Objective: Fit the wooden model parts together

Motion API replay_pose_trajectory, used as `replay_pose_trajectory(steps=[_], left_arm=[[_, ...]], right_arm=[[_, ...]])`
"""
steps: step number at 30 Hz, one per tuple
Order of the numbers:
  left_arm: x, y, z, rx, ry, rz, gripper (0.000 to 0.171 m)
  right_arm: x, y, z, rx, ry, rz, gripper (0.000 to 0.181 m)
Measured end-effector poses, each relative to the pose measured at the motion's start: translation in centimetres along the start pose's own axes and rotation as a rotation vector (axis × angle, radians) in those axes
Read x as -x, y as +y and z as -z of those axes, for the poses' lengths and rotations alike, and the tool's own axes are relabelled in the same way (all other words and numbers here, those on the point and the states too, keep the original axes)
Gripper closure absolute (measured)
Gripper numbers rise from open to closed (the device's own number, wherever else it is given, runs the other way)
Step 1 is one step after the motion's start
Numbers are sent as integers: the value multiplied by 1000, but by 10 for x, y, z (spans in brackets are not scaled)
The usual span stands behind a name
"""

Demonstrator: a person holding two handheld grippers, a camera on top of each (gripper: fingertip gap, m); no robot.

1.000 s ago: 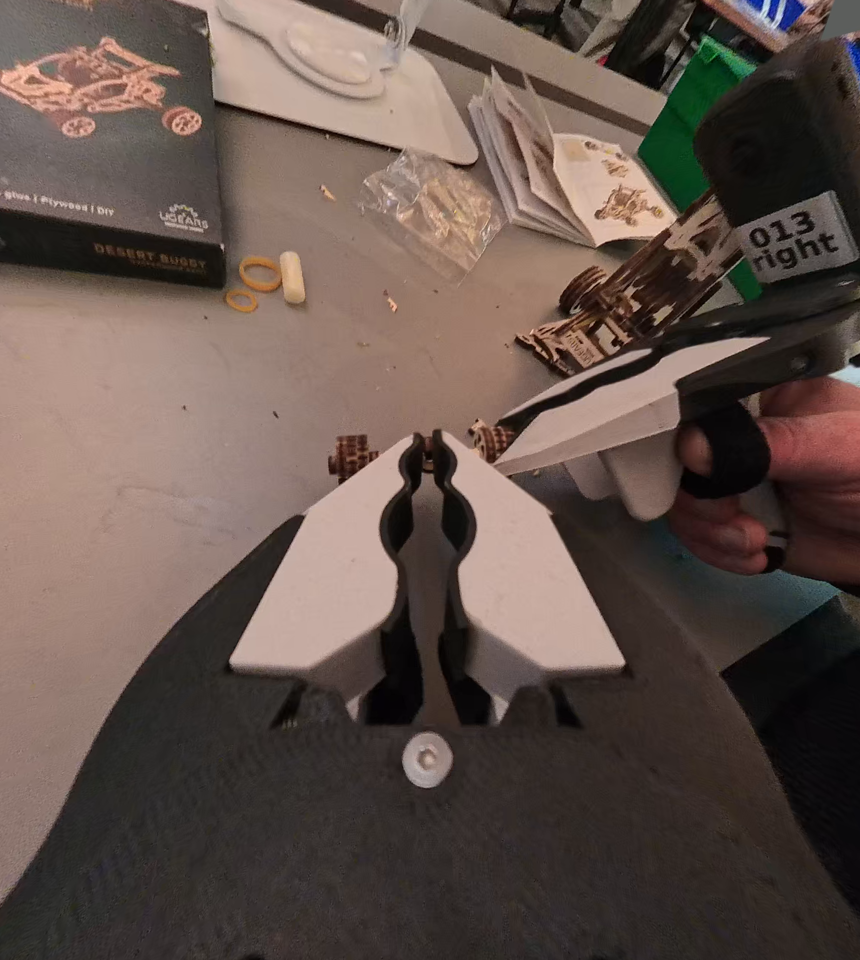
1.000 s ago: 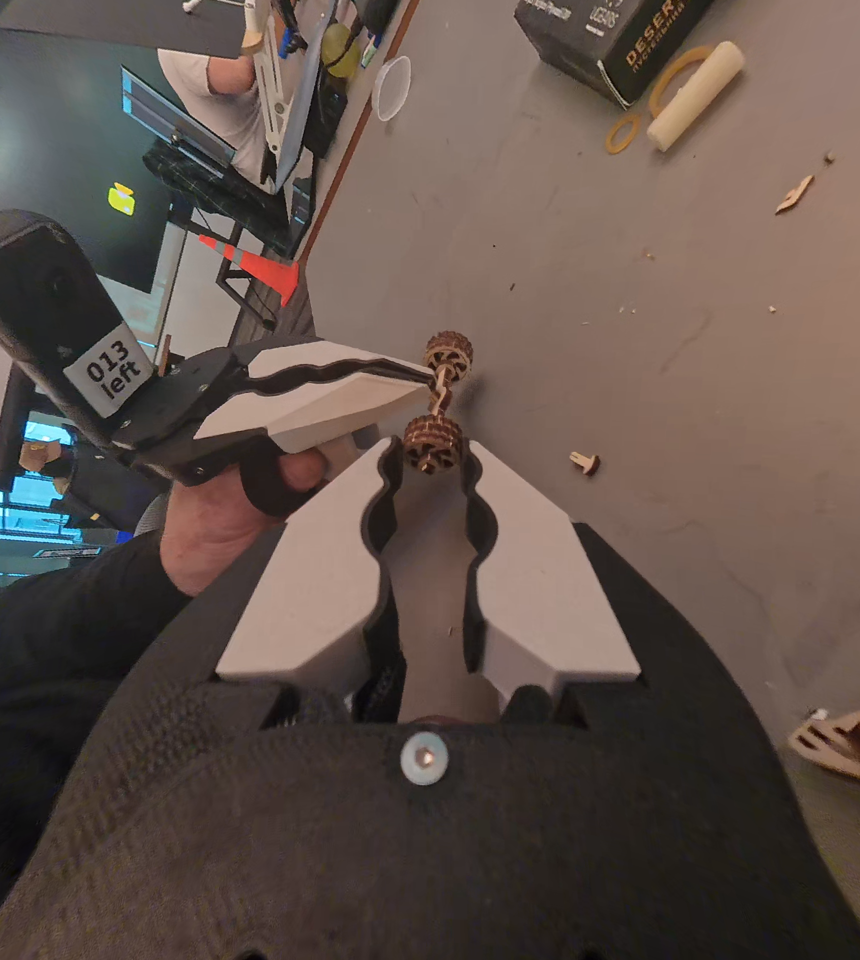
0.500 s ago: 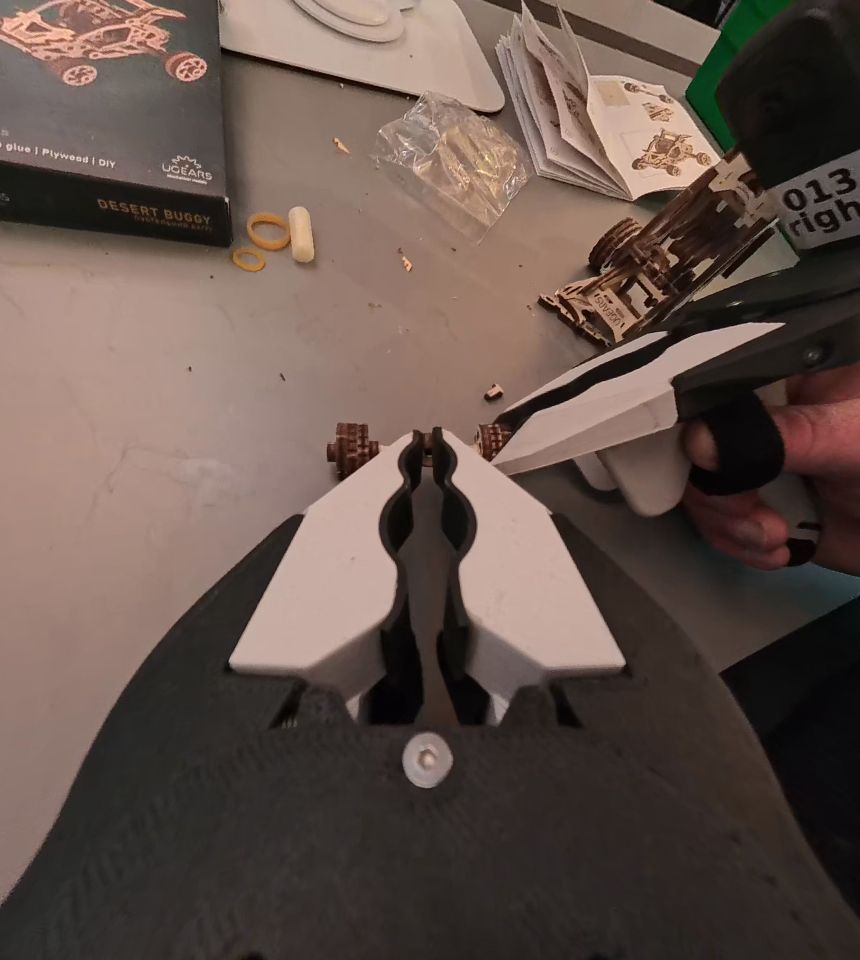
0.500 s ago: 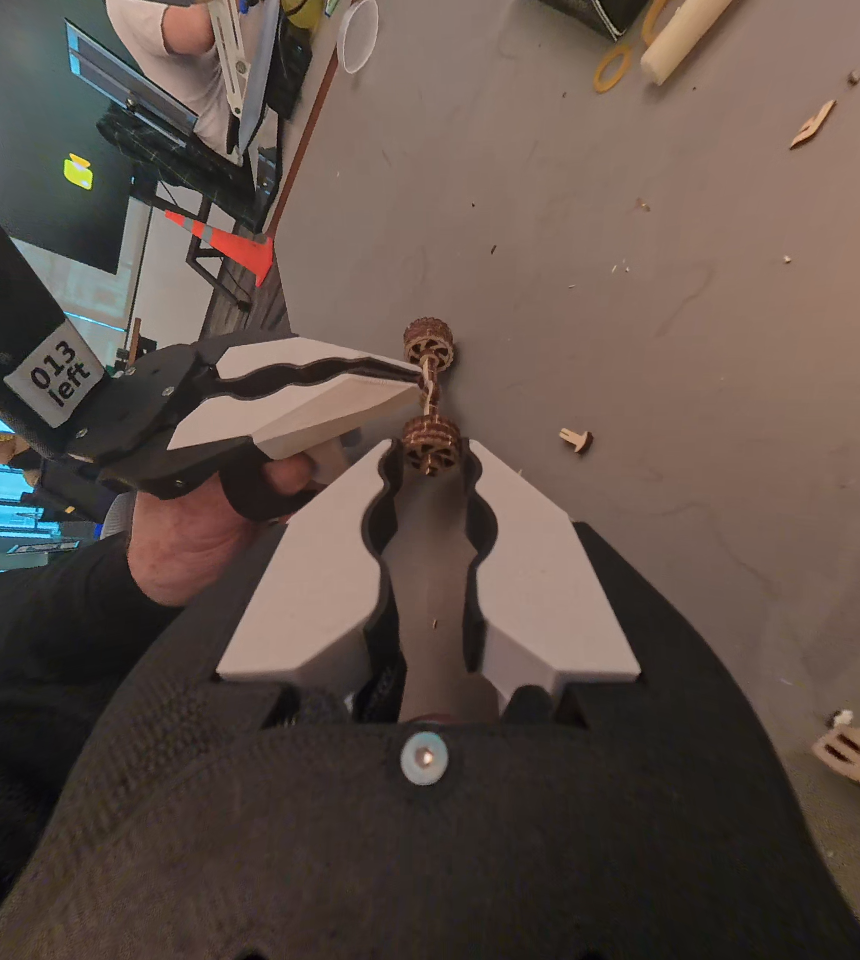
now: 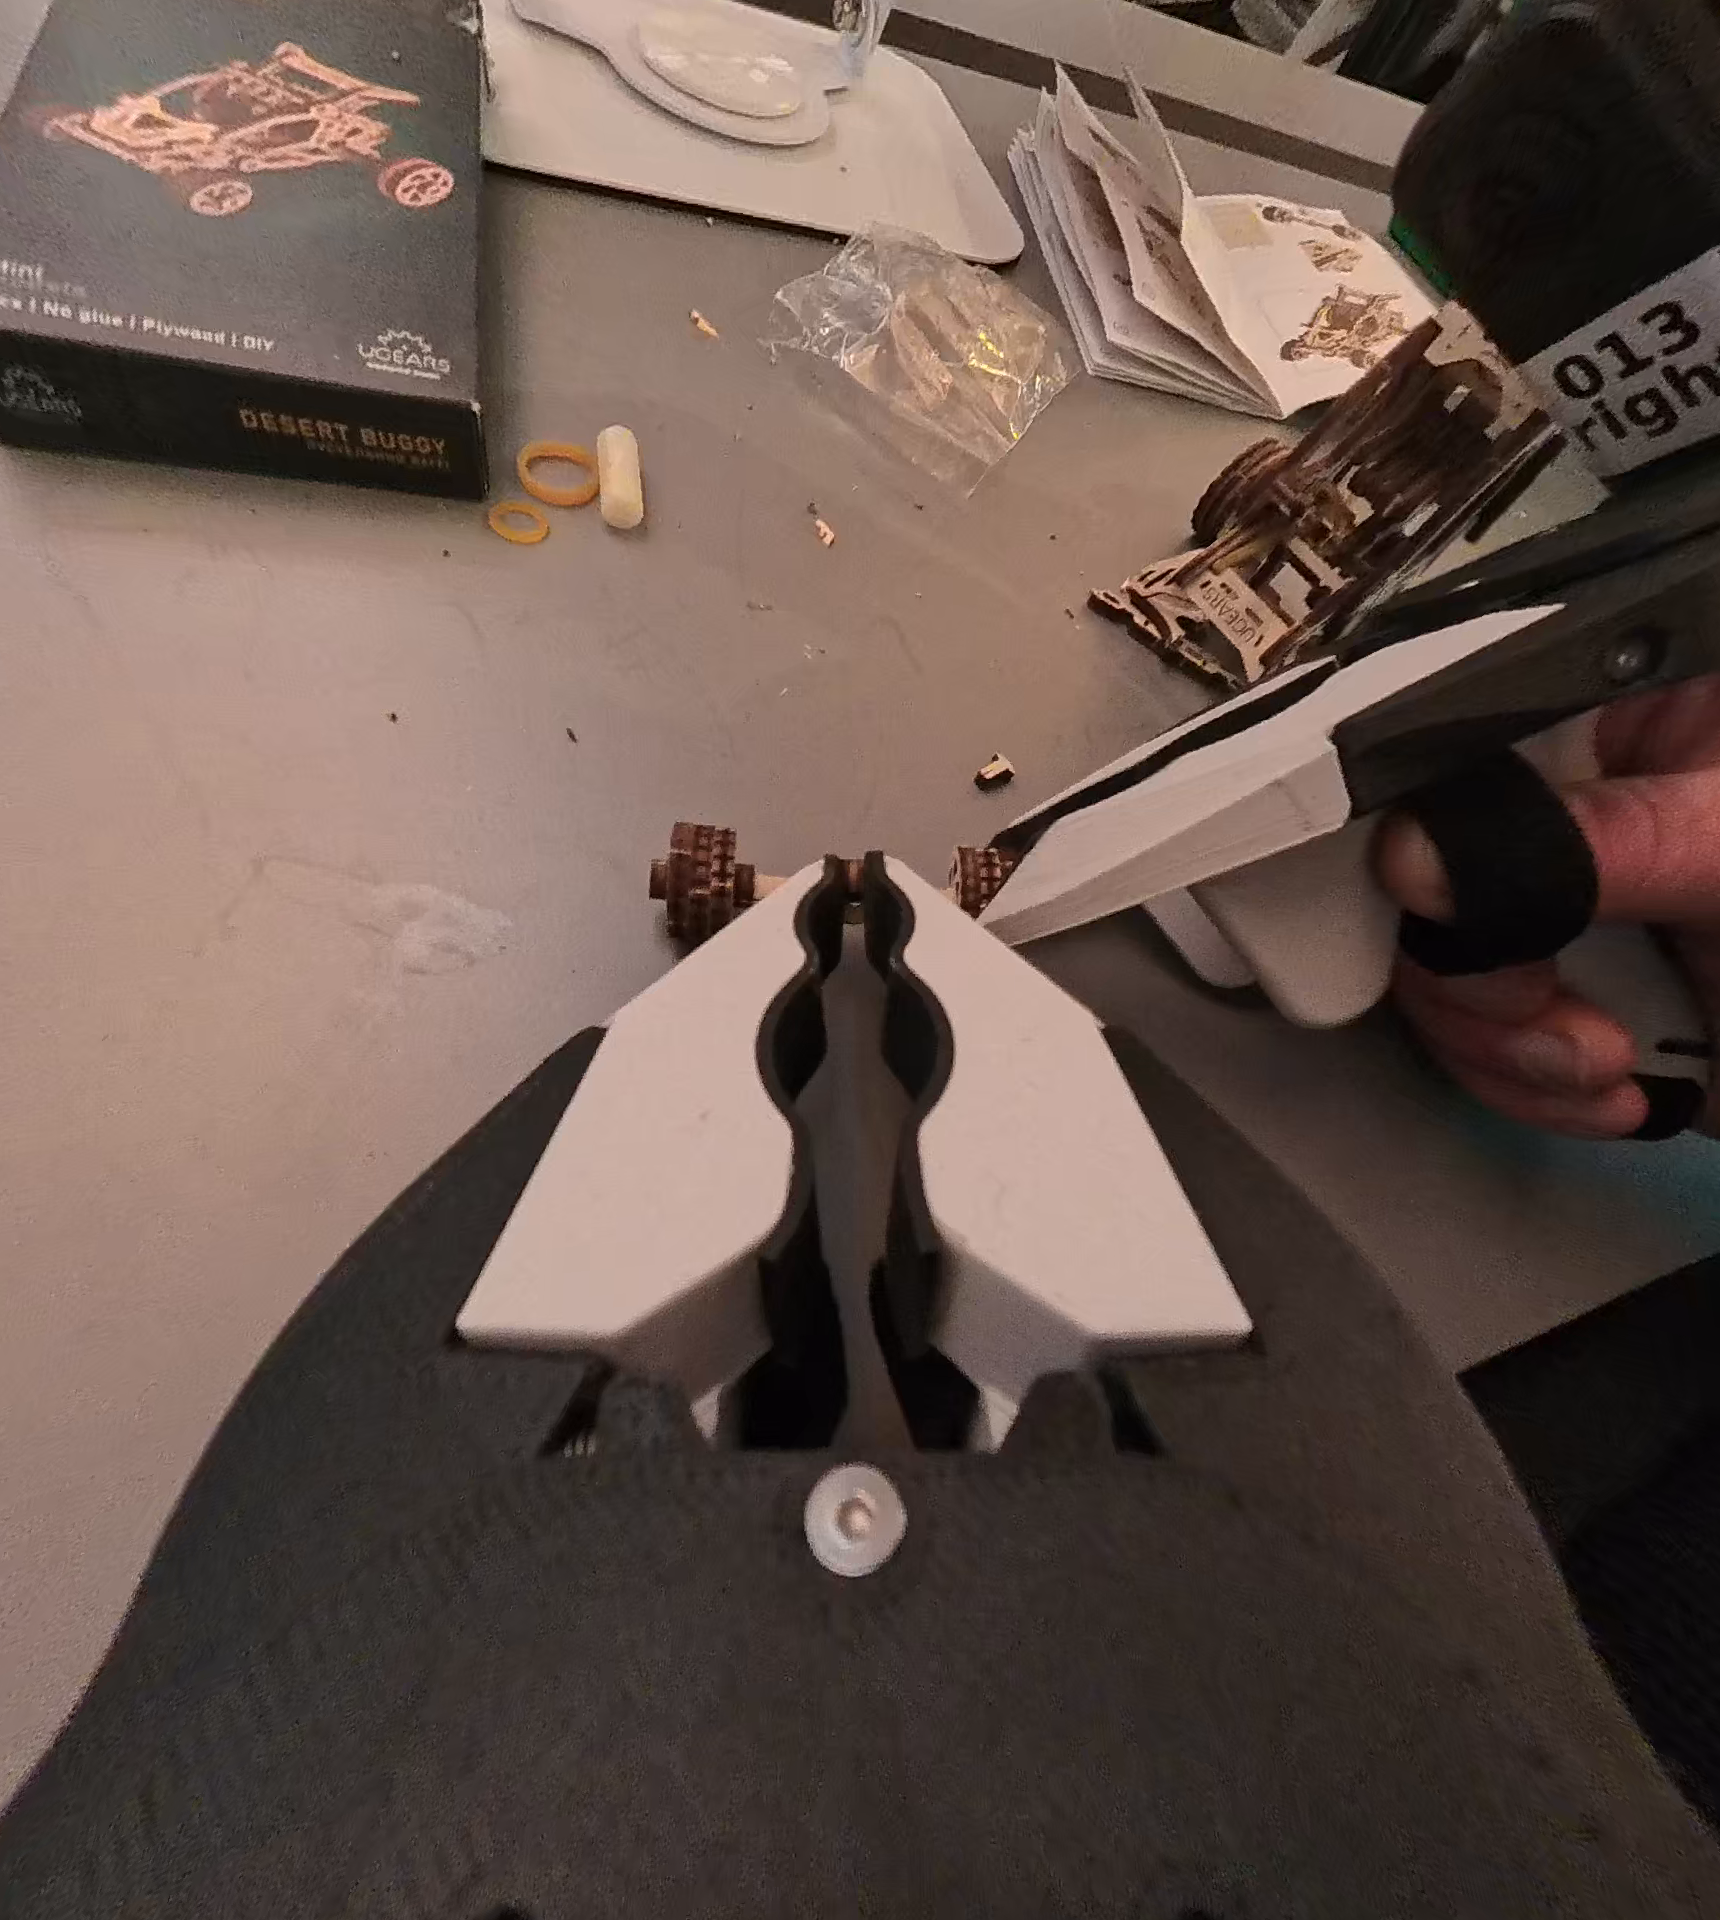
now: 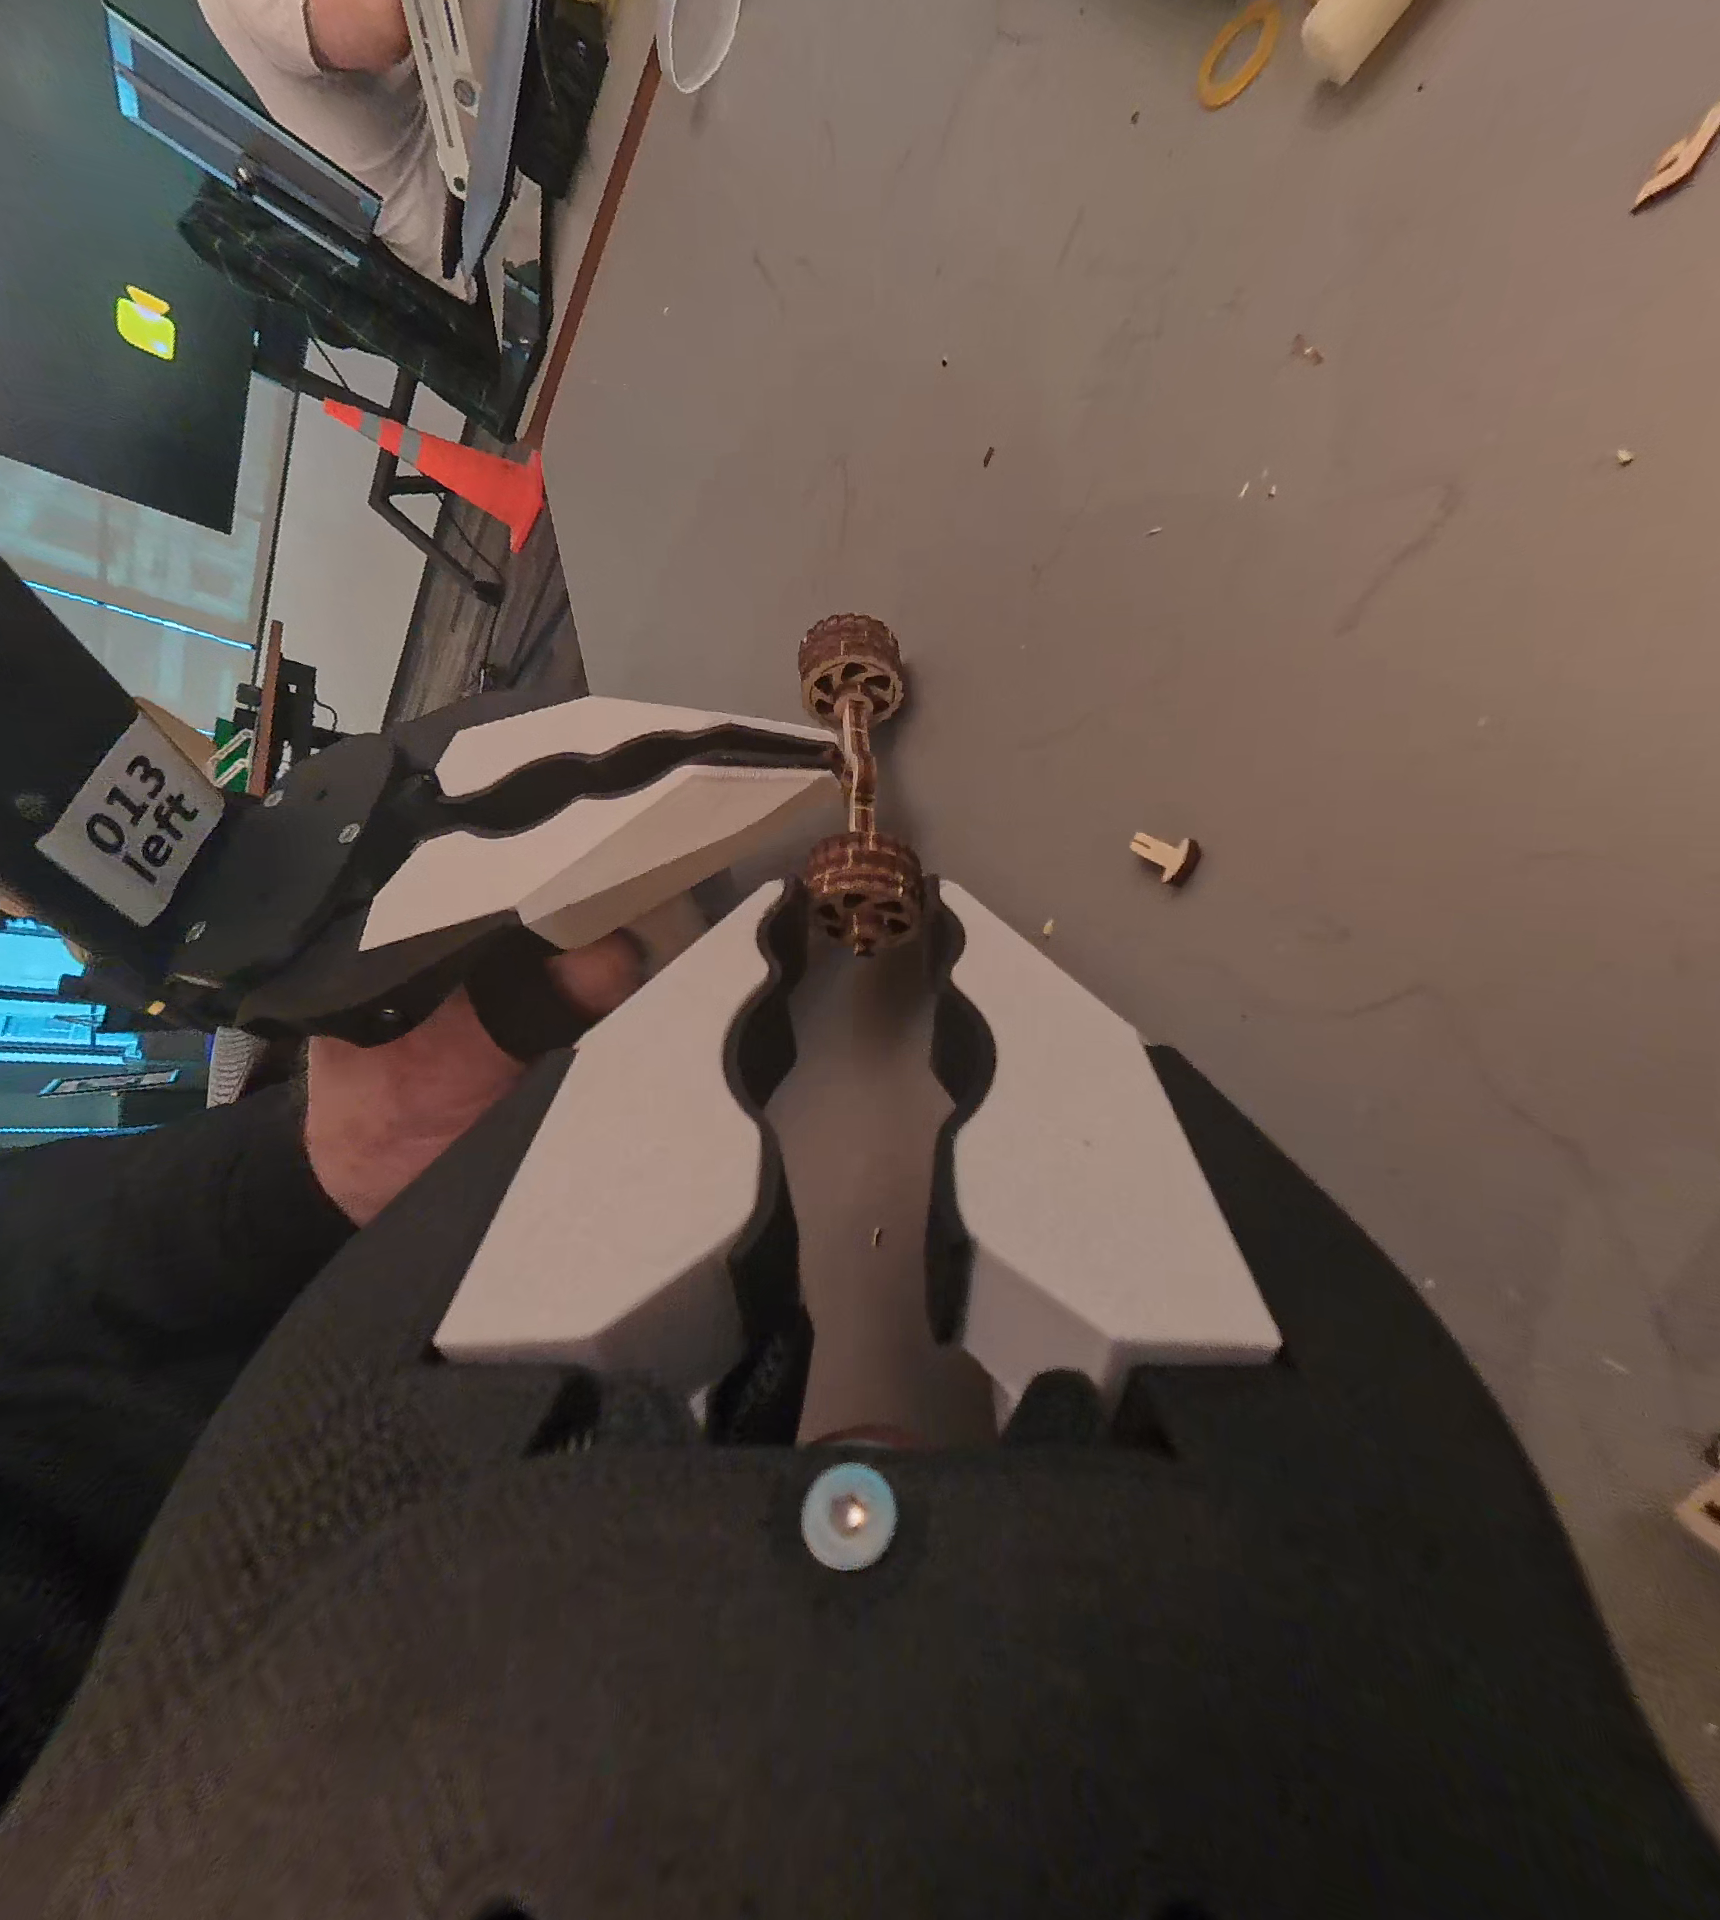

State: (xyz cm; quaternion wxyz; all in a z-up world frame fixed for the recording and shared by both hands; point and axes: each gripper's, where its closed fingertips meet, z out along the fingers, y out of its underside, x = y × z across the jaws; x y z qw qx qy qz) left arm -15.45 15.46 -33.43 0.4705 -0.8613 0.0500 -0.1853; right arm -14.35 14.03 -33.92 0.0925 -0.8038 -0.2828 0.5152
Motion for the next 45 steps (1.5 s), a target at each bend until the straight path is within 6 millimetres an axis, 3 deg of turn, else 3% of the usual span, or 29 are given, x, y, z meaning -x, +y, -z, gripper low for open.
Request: replay_pose_trajectory(steps=[15, 22, 45], left_arm=[[-3, 1, 7, 2, 105, 57, 163], [1, -1, 6, 65, 100, 35, 170], [1, -5, 0, 104, 88, -190, 171]], right_arm=[[3, 0, -1, 3, -31, -16, 162], [3, 0, -1, 3, -35, -20, 162], [1, 1, -2, 17, -39, -38, 162]])
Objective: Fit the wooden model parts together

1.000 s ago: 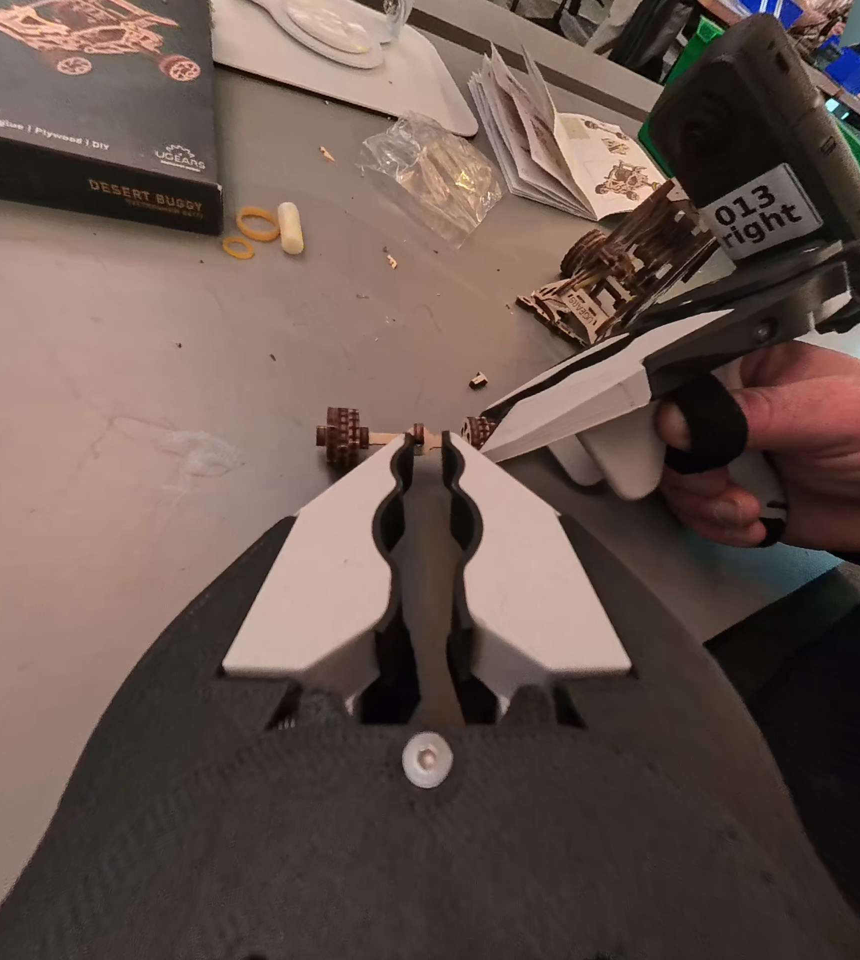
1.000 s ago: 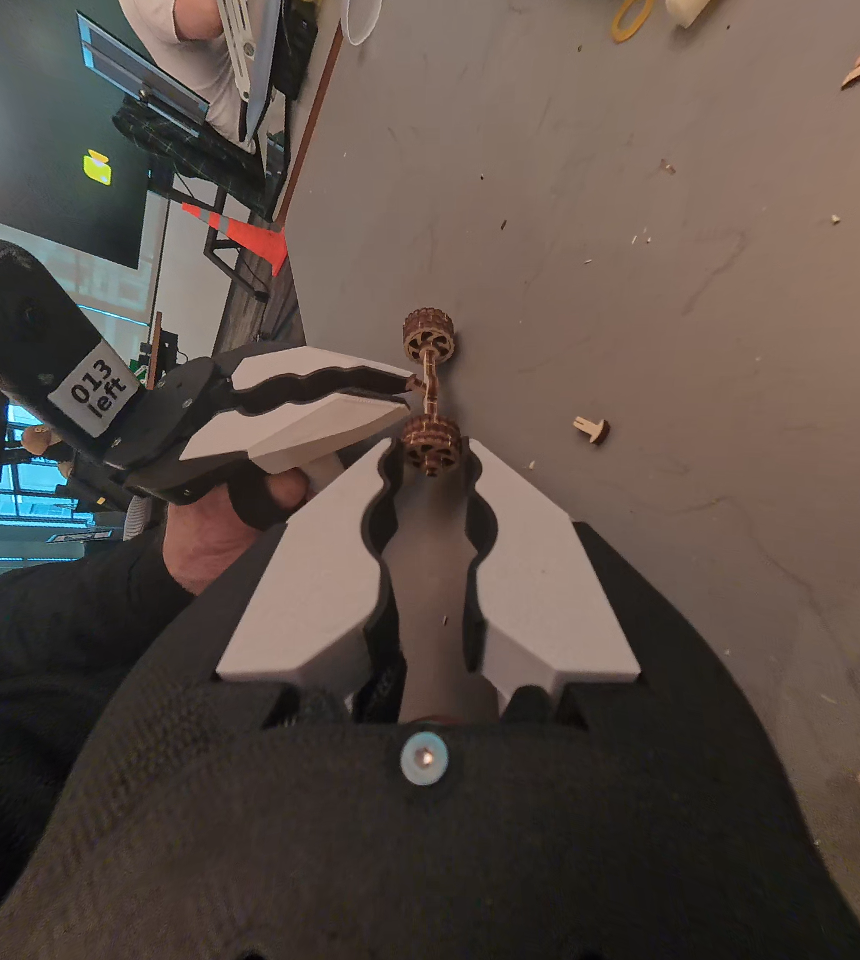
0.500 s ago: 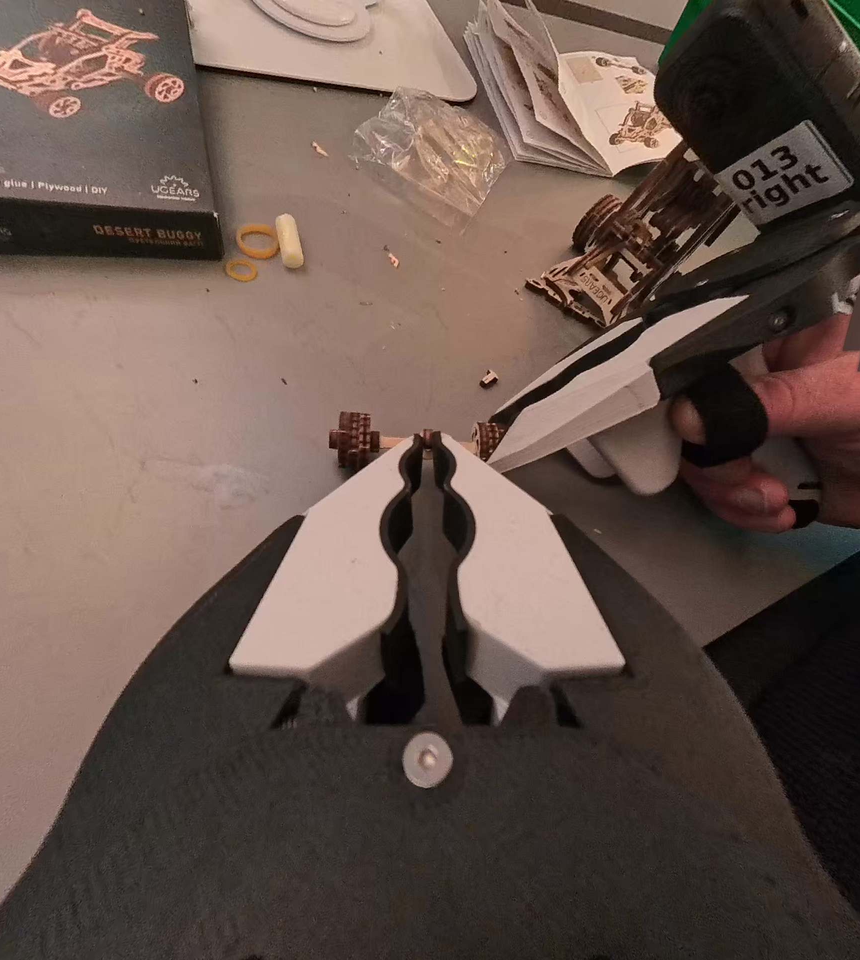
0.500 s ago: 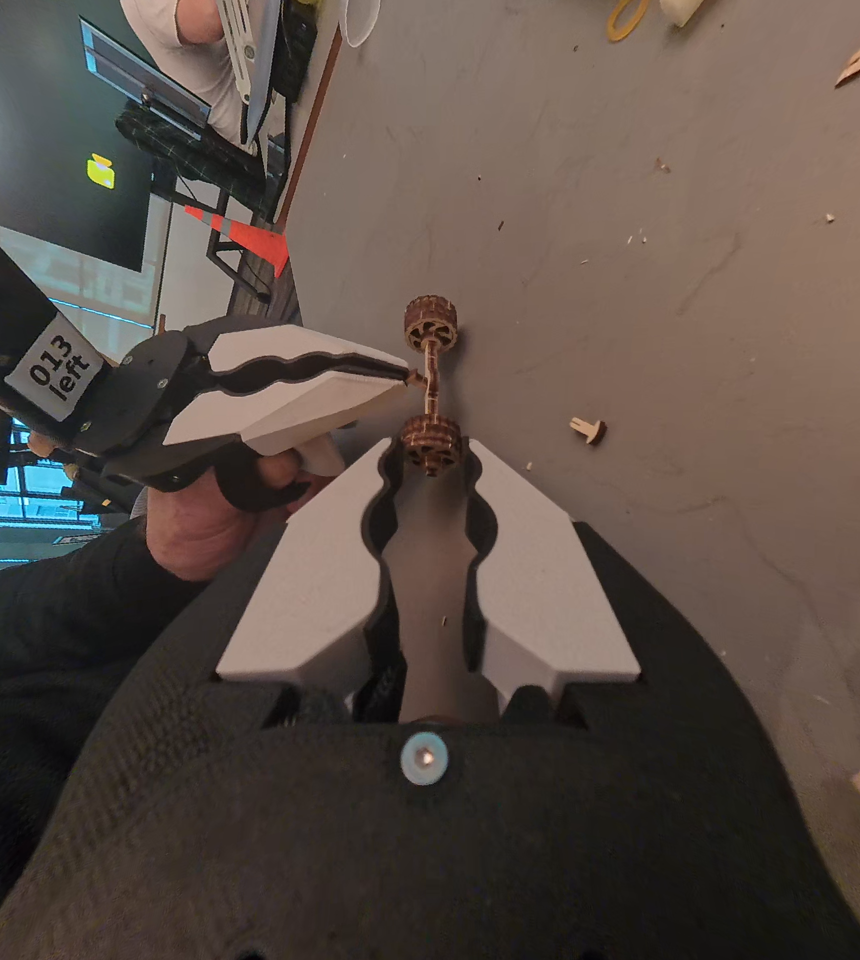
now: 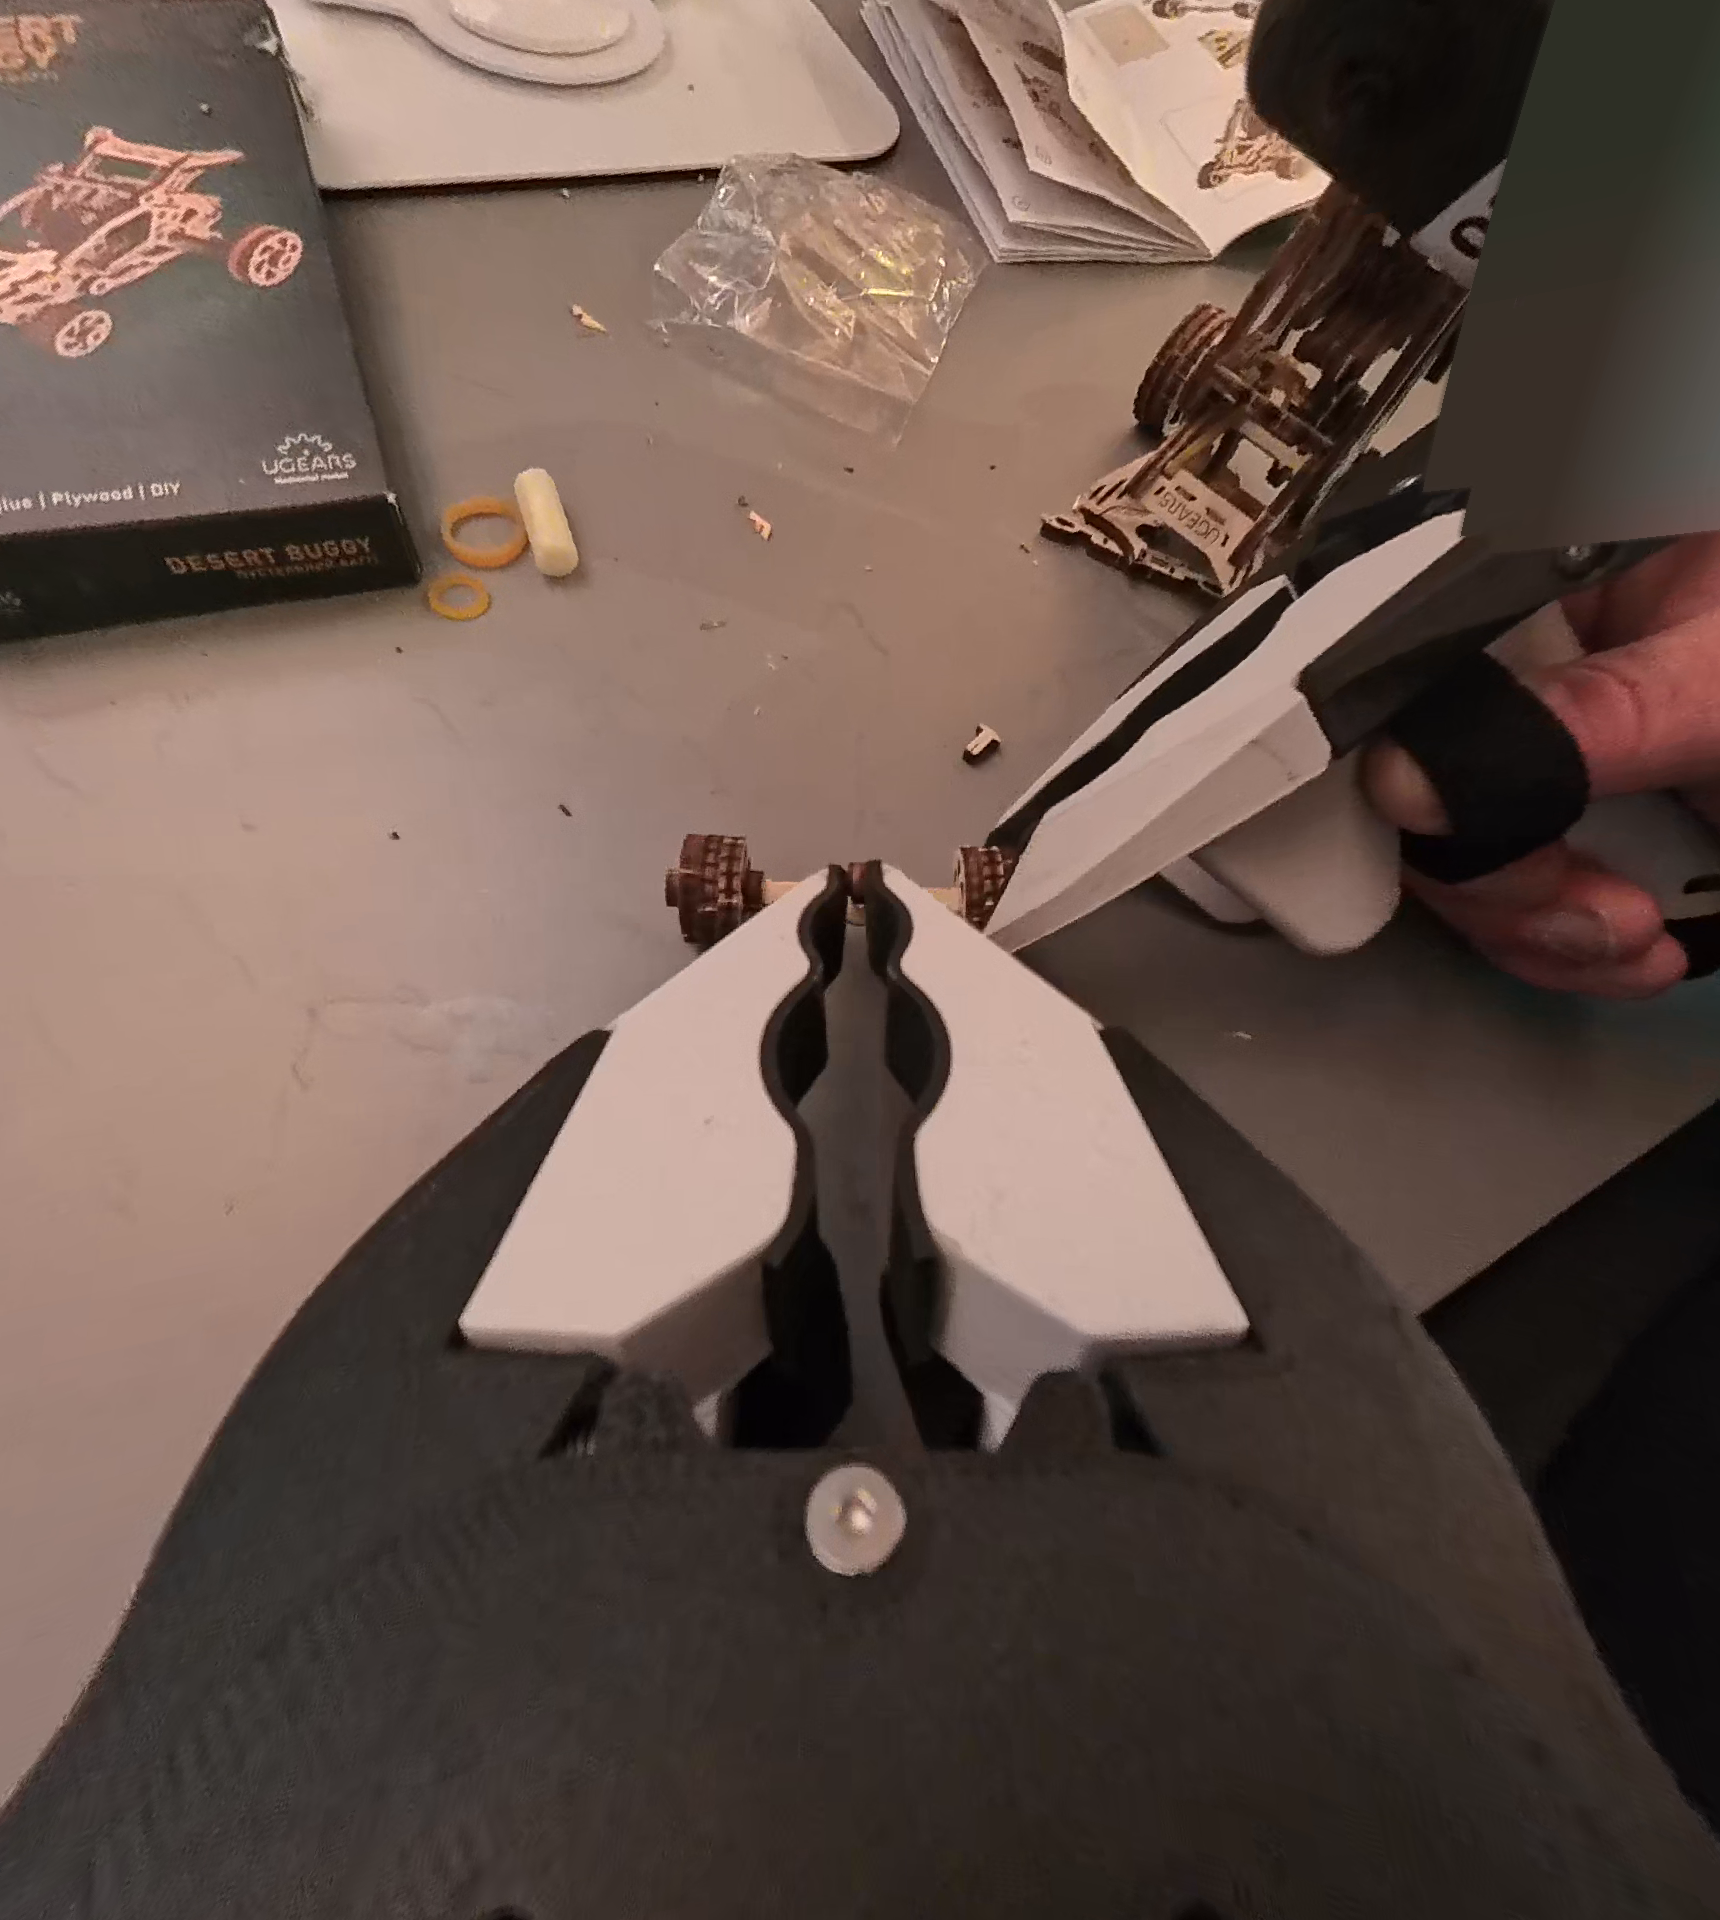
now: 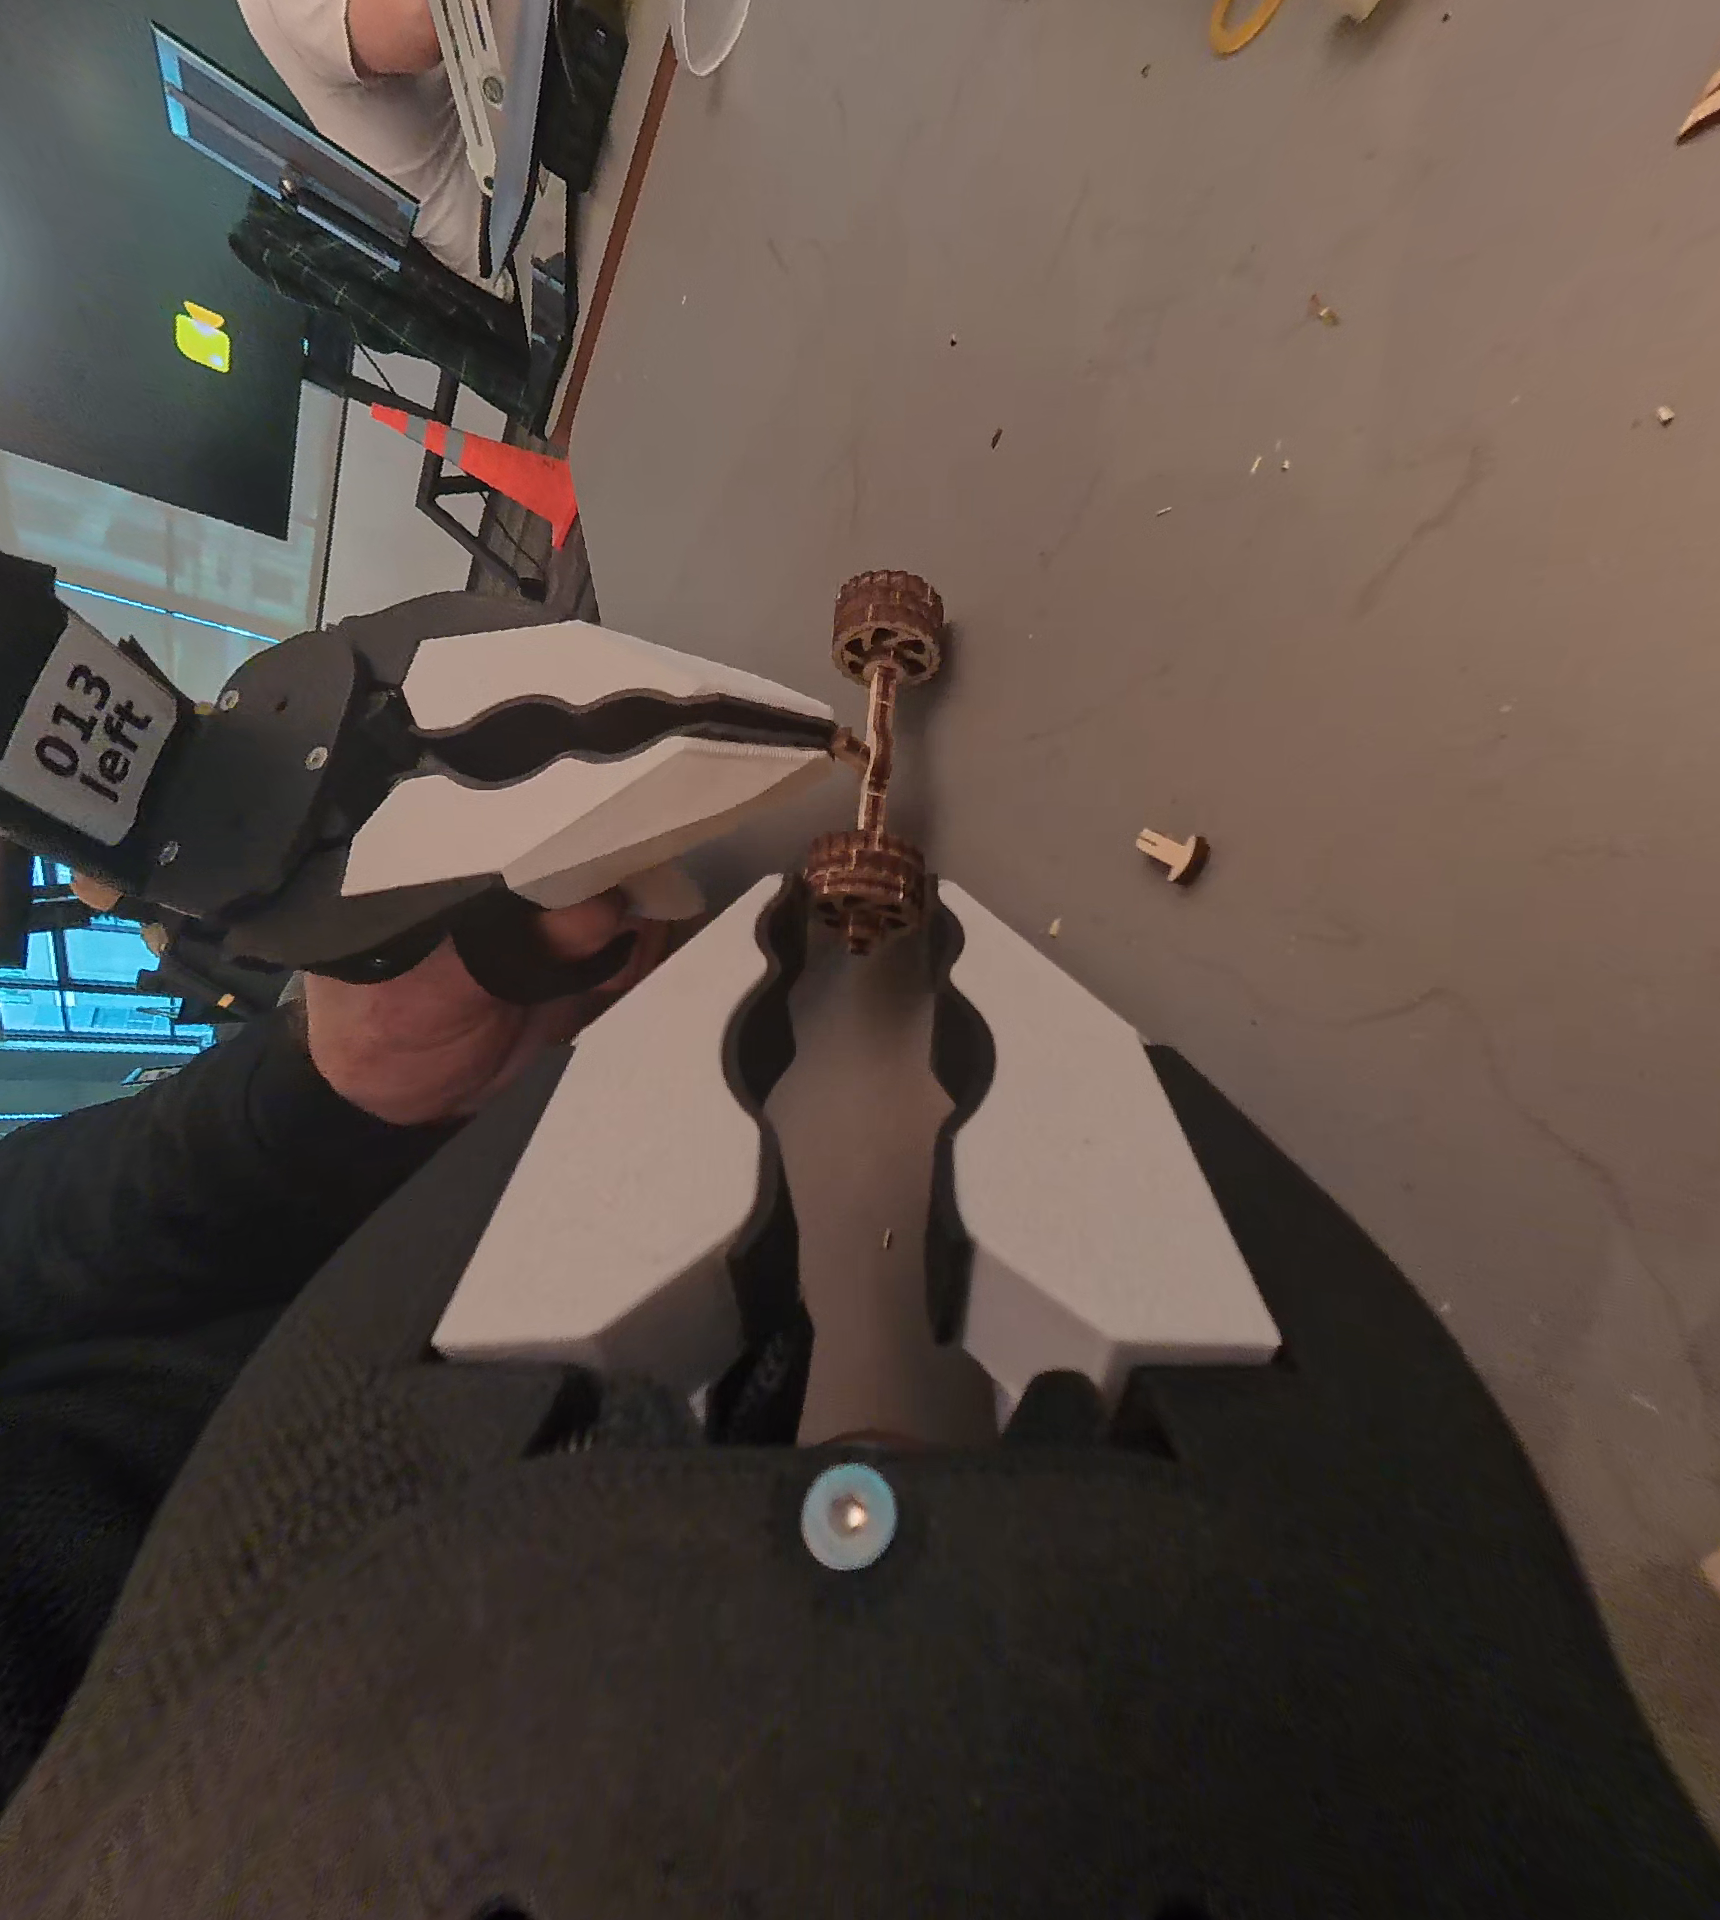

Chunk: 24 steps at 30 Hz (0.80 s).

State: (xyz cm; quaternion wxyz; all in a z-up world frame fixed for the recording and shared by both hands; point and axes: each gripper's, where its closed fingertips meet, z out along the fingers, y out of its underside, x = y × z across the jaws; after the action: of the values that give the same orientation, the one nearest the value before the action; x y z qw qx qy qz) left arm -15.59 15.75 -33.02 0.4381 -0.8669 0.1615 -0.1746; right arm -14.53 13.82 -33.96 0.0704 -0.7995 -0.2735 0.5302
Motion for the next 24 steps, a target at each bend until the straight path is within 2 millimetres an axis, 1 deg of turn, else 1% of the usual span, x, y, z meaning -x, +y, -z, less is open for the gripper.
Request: replay_pose_trajectory(steps=[2, 8, 9, 10, 11, 12, 14, 16, 20, 22, 24], left_arm=[[0, 0, 0, -4, 3, 5, 171], [-1, 2, 1, -13, -31, -62, 171], [-4, 3, 1, -8, -25, -79, 171], [-10, 11, -2, 43, -12, -111, 171], [-11, 14, -5, 67, -35, -160, 171], [-9, 11, -4, 49, -41, -157, 171], [-5, 8, -3, 26, -24, -89, 171], [-6, 6, -2, 16, -31, -107, 171], [-6, 1, 2, -6, -7, -72, 171], [0, -11, 8, -27, -20, -82, 171], [10, -23, 8, -8, -34, -120, 171]], right_arm=[[0, 0, 0, 2, -3, -3, 162], [0, 0, 0, 3, -8, -12, 162], [0, 0, 0, 2, -9, -14, 162], [0, 0, 0, 2, -11, -18, 162], [0, -1, 0, 3, -12, -18, 162], [1, -1, 0, -1, -17, -10, 162], [1, -2, 1, -6, -21, -14, 162], [1, -1, 0, 4, -20, -18, 162], [1, -1, 0, 3, -19, -18, 162], [1, -1, 0, 4, -19, -16, 162], [1, 0, -1, 10, -17, -11, 162]])
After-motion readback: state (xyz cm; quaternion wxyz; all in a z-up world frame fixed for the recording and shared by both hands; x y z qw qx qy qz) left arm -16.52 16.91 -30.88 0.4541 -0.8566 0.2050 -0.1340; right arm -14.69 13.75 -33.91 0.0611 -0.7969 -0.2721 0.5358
